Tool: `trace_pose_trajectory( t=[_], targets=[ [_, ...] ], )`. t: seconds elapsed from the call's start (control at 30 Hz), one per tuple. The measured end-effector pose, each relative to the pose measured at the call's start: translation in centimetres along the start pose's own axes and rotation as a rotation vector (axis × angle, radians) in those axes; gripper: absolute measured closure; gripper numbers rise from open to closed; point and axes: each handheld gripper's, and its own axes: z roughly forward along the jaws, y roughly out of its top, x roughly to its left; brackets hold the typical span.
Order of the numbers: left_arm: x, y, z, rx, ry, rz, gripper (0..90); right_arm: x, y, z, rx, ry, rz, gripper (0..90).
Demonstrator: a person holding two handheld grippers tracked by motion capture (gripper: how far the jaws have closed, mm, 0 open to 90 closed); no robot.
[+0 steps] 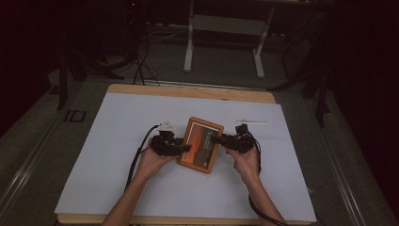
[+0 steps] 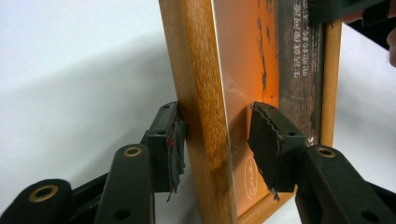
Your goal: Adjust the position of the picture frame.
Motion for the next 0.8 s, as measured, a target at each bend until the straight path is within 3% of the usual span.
trace_pose_trajectory(
  t=[0.27,0.53,0.6,0.63,0.8],
  targets=[
    [-0.4,-0.5,-0.4,0.015,0.061,-0.038,55.9,-0.4,1.1,1.7,0.025,0.011,0.036,55.2],
    [-0.2,-1.0,-0.5,0.034,0.074,-0.089,54.9,-1.5,2.0,3.6,0.08,0.044,0.083,52.2],
    [-0.2,-1.1,-0.5,0.032,0.073,-0.094,54.8,-1.5,2.1,3.7,0.085,0.044,0.09,51.8],
    [0.0,-1.2,-0.3,0.037,0.062,-0.119,54.8,-1.5,2.1,3.9,0.082,0.041,0.095,51.5],
    [0.0,-1.5,0.3,0.059,0.045,-0.166,52.6,-2.2,1.6,4.3,0.087,0.019,0.148,49.9]
  ],
)
